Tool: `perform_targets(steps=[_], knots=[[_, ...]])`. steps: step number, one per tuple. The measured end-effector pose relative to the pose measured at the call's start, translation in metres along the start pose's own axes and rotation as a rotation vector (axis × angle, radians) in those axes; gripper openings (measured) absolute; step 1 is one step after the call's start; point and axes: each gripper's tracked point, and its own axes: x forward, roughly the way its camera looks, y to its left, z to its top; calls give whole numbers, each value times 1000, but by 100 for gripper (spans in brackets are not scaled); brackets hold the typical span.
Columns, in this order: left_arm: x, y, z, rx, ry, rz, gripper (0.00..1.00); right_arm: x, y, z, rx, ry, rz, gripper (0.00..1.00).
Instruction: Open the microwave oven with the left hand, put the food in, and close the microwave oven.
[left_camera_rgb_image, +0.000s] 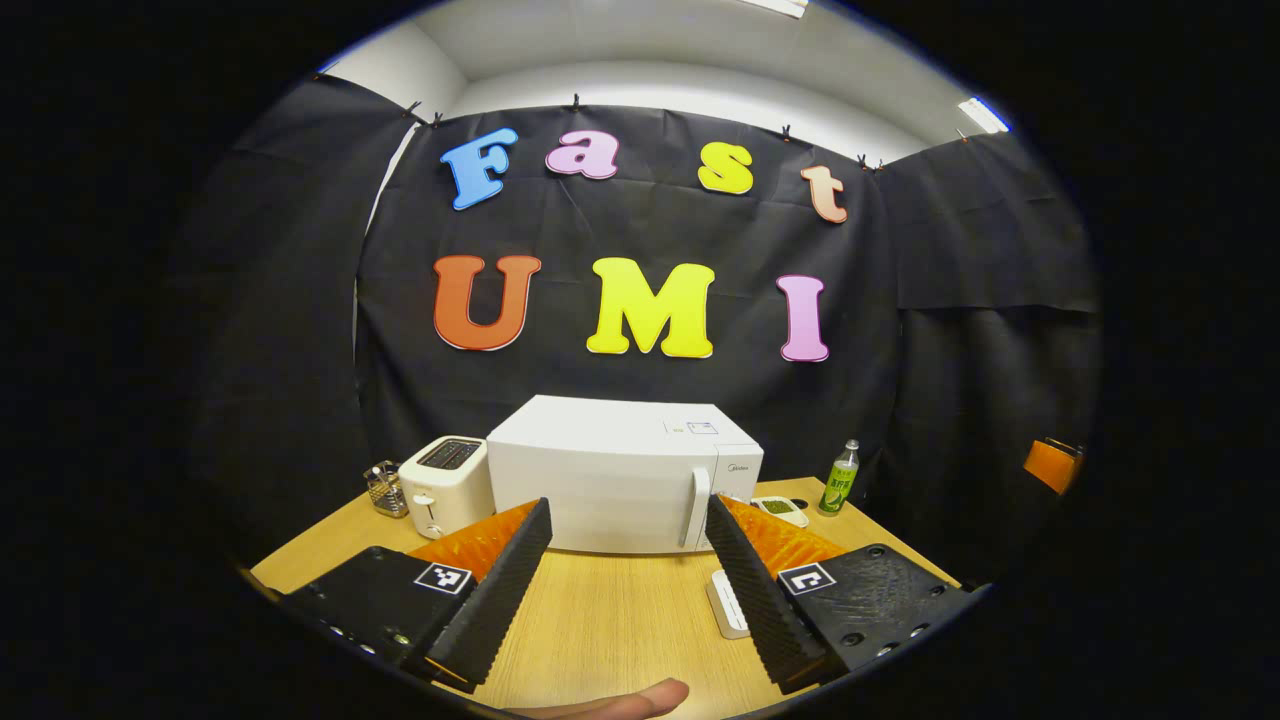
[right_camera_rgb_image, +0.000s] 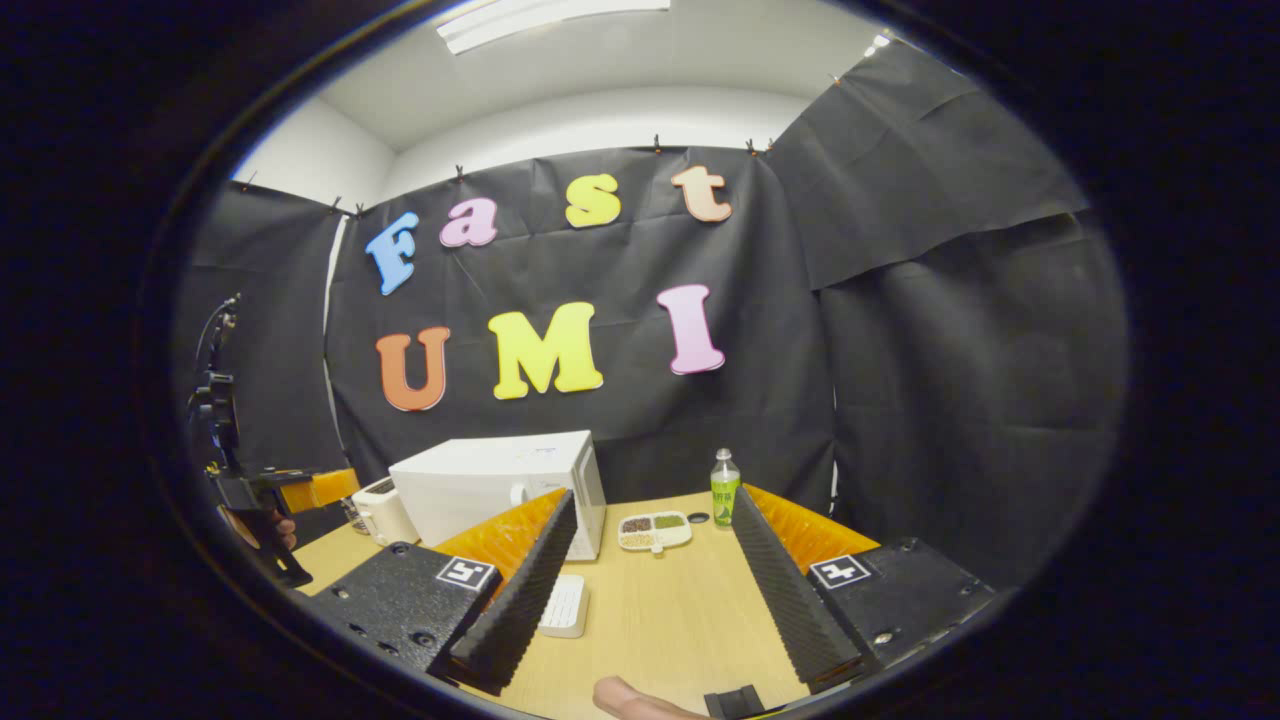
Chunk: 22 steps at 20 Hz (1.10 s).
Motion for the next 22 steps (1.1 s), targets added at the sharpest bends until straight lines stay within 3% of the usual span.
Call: perform_targets(steps=[1,2,5,6,7,8,12,13,15,16,17,18,20,21,22], knots=[[-13,0,9,8,-8,4,95,-6,3,7,-2,-12,3,91],[-27,2,18,14,-18,11,95,-12,5,12,-6,-24,6,99],[-68,7,49,20,-78,47,95,-31,18,31,-25,-63,23,99],[-83,8,63,24,-120,58,95,-37,20,39,-36,-85,24,91],[-95,8,73,11,-150,61,95,-44,22,47,-51,-108,25,100],[-107,6,77,-8,-168,60,95,-51,24,52,-69,-126,27,100],[-143,8,79,0,-208,77,95,-78,27,69,-98,-190,23,100],[-148,7,71,-4,-198,80,95,-80,27,70,-110,-192,18,90],[-155,-1,60,-12,-184,63,95,-84,31,67,-127,-187,21,91],[-157,-3,59,-2,-184,57,95,-84,35,64,-130,-179,34,100],[-159,-3,60,15,-187,60,95,-85,39,60,-127,-167,51,100],[-159,-1,60,30,-185,68,95,-82,42,56,-121,-155,65,91],[-159,-5,60,38,-185,62,95,-80,41,53,-106,-141,76,91],[-159,-7,60,36,-183,58,95,-79,39,53,-102,-140,74,100],[-158,-8,57,36,-180,53,84,-77,37,52,-101,-140,71,100]])
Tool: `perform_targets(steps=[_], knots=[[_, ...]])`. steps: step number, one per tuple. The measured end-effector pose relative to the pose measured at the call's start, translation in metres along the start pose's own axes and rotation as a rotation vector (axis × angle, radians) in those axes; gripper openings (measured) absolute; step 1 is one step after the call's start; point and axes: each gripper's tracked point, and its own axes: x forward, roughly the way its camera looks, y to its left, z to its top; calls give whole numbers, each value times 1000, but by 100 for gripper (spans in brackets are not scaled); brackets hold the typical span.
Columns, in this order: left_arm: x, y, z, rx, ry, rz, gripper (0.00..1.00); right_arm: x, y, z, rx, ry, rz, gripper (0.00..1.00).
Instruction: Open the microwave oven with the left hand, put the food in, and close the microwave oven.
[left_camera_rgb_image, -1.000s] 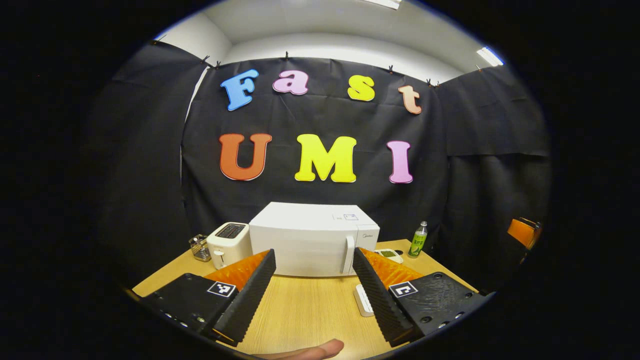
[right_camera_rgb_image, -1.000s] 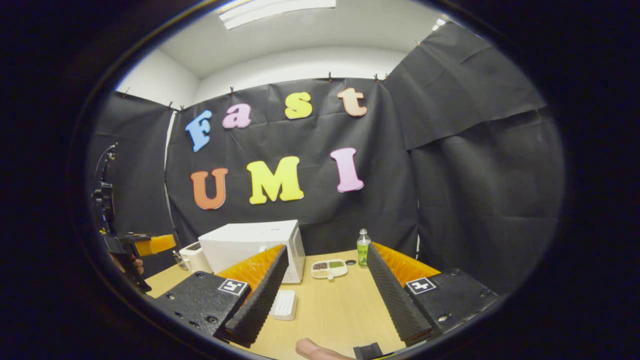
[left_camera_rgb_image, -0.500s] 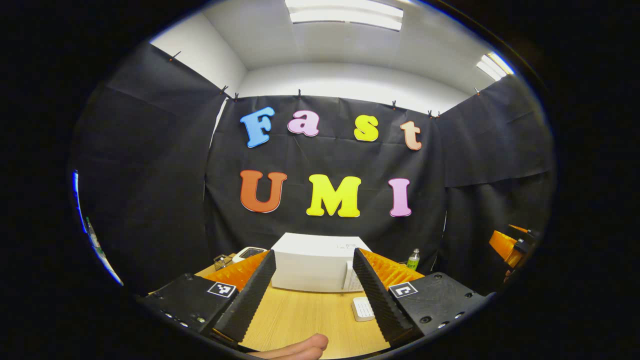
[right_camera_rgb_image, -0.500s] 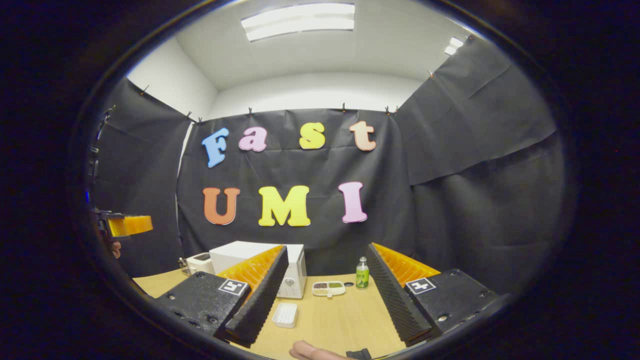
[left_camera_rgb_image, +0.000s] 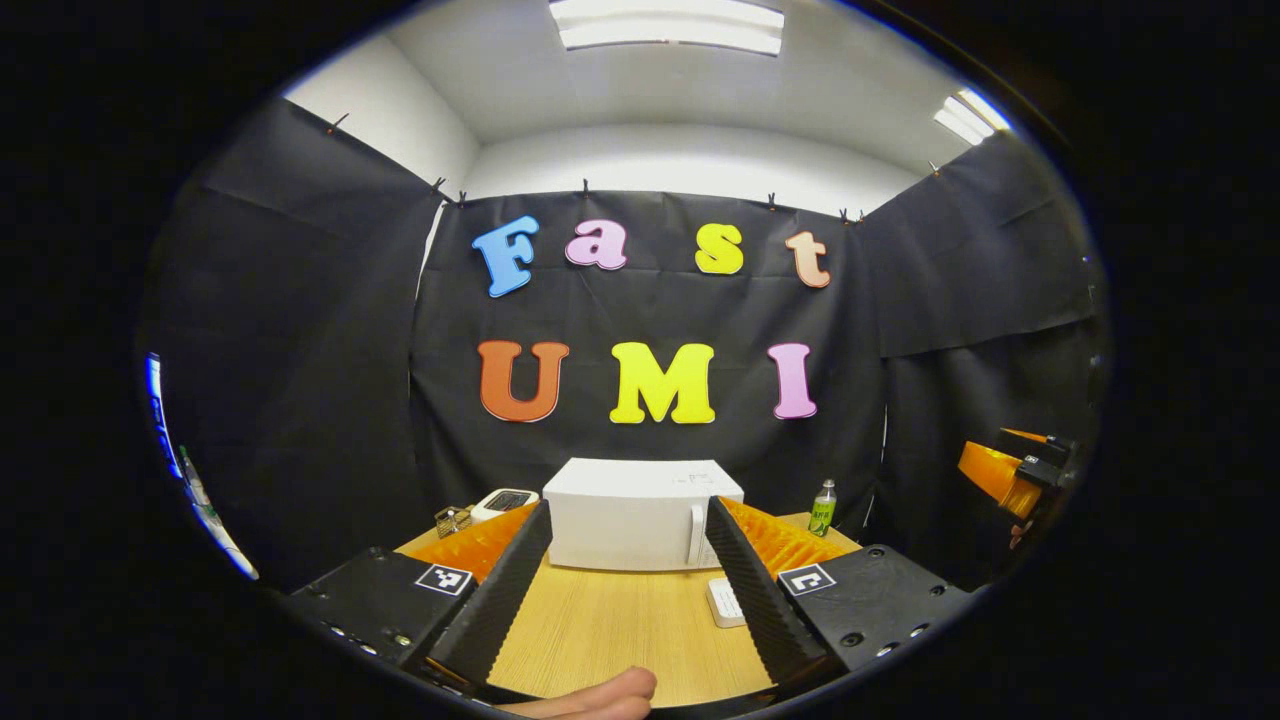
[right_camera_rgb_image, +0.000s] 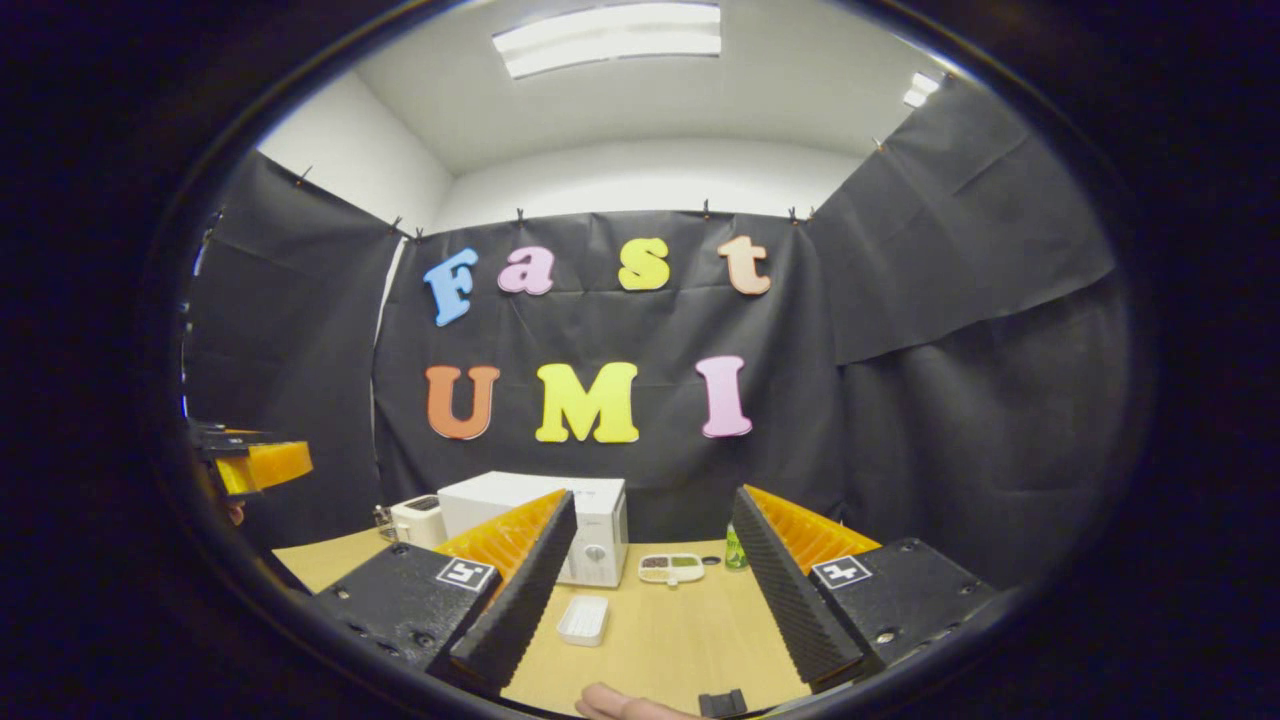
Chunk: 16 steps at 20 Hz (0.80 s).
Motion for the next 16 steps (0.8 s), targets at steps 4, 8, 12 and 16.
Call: perform_targets(steps=[4,8,12,16], knots=[[2,1,-4,-3,8,-2,95,1,-1,-2,-2,-4,-6,100],[4,-2,-8,2,13,-7,95,1,-3,-5,3,-1,-3,100],[3,-5,-10,10,10,-17,95,2,-5,-10,11,8,-2,100],[3,-7,-14,17,17,-23,95,3,-6,-12,12,11,0,100]])
